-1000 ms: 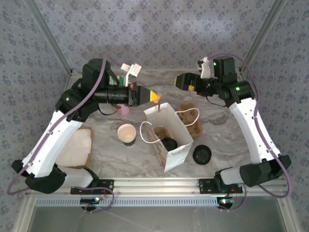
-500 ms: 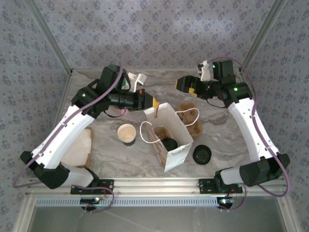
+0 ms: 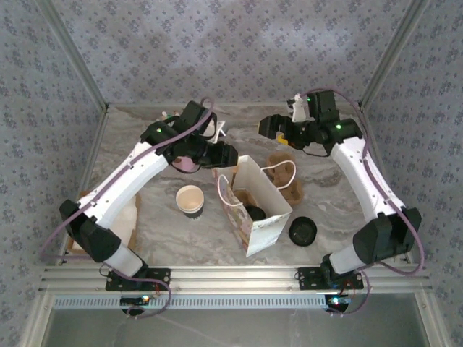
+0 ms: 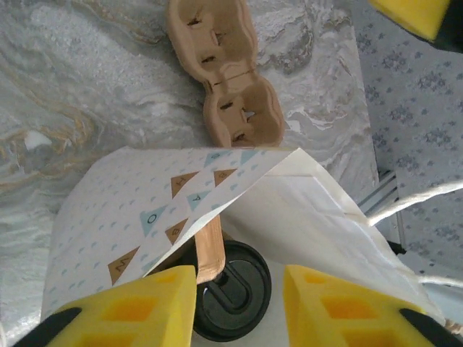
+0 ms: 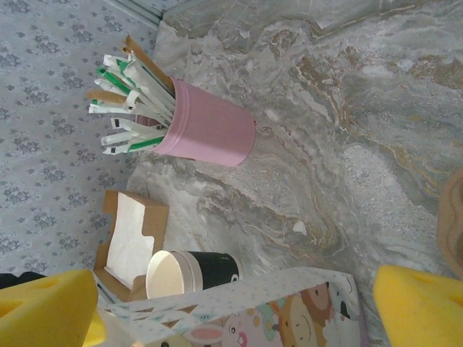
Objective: Pack the takeout coffee
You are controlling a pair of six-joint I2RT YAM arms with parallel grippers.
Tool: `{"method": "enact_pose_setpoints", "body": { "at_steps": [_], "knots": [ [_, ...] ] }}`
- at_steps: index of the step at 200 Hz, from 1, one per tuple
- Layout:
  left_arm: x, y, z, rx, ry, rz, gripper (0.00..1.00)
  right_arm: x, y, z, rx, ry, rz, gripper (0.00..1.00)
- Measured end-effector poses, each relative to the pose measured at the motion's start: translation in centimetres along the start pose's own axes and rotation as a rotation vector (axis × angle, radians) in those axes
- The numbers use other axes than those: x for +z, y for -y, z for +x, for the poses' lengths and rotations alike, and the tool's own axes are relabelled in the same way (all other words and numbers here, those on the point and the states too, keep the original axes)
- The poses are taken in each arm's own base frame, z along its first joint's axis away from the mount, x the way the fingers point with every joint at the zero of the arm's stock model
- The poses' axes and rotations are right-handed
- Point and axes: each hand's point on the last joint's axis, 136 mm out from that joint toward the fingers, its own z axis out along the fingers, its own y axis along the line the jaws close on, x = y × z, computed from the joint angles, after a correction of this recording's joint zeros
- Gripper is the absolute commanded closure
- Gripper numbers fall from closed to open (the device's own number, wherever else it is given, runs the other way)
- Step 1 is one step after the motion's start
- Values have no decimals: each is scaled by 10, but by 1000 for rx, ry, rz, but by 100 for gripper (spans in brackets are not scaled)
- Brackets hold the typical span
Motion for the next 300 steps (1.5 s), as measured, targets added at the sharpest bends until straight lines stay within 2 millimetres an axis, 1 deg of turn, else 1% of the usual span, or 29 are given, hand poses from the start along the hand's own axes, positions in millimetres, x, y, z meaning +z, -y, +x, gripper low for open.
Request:
{"method": "enact_pose_setpoints", "body": {
  "at_steps": [21, 32, 48, 76, 102, 119, 122, 125, 134, 147, 173, 198, 219, 242, 251, 273, 300],
  "knots": [
    [-6, 5, -7, 22, 27, 4, 34, 12, 4, -2, 5, -23, 2, 0],
    [-9, 7, -10, 24, 39, 4, 28, 16, 3, -4, 1, -30, -1, 0],
    [-15, 8, -17, 38, 65, -1, 23, 22, 2, -8, -10, -38, -6, 0],
    [-25, 8, -27, 44, 102, -14, 14, 26, -3, -15, -35, -41, -17, 0],
    [-34, 9, -33, 50, 135, -27, 9, 28, -7, -20, -49, -40, -25, 0],
    [-39, 5, -36, 42, 155, -45, 5, 27, -11, -26, -62, -34, -33, 0],
    [-41, 4, -37, 40, 159, -50, 2, 28, -13, -27, -65, -33, -35, 0],
    [-42, 2, -38, 36, 164, -55, 1, 27, -14, -27, -67, -32, -37, 0],
    [-48, -5, -41, 23, 180, -72, 1, 27, -18, -32, -74, -26, -45, 0],
    [-63, -15, -48, 5, 224, -96, 0, 26, -25, -38, -87, -18, -57, 0],
    [-100, -37, -58, -41, 330, -135, 1, 27, -44, -48, -124, -11, -84, 0],
    [-134, -61, -56, -95, 421, -174, 1, 29, -64, -54, -161, -13, -111, 1],
    [-155, -86, -50, -157, 478, -213, 1, 34, -84, -54, -202, -25, -134, 0],
    [-166, -119, -37, -246, 514, -265, 1, 42, -110, -48, -265, -53, -167, 0],
    [-169, -133, -32, -288, 526, -287, 0, 46, -121, -41, -294, -72, -180, 0],
    [-172, -165, -18, -390, 543, -332, 0, 53, -145, -26, -361, -111, -211, 0],
    [-173, -201, 3, -521, 565, -390, 1, 59, -169, -7, -436, -151, -237, 0]
  ]
}}
